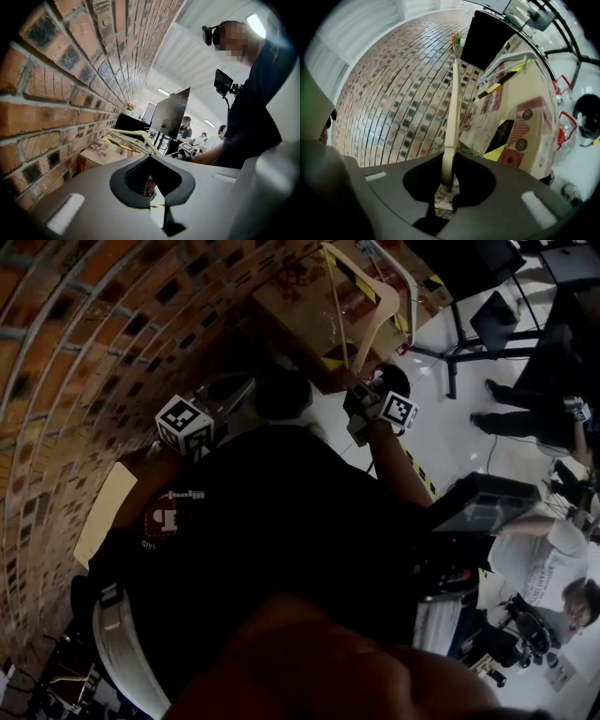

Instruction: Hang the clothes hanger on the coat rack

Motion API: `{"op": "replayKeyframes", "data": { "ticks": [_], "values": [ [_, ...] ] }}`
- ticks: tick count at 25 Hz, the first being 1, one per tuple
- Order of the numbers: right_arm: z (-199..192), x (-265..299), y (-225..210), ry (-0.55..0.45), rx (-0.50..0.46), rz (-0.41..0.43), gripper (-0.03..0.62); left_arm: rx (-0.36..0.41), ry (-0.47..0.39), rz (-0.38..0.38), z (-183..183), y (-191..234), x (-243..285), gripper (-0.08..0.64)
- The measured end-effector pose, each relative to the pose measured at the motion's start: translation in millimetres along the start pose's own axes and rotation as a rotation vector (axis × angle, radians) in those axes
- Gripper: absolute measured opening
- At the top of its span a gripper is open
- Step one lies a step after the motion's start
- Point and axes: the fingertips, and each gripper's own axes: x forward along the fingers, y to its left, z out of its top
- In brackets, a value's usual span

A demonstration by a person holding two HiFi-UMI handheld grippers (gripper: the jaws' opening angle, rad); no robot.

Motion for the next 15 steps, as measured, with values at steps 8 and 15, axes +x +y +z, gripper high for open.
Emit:
{"op": "replayKeyframes", "data": {
  "ticks": [8, 15],
  "values": [
    [32.5, -50.0, 53.1, 0.046, -0.171, 0.128, 0.063, -0.029, -0.07, 0.019, 38.6, 0.5, 16.7, -0.008],
    [52.9, -57.2, 103.9, 0.089, -0.238, 0.409, 0.063, -0.012, -0.147, 0.134, 53.1, 3.2, 7.0, -0.008]
  ]
}}
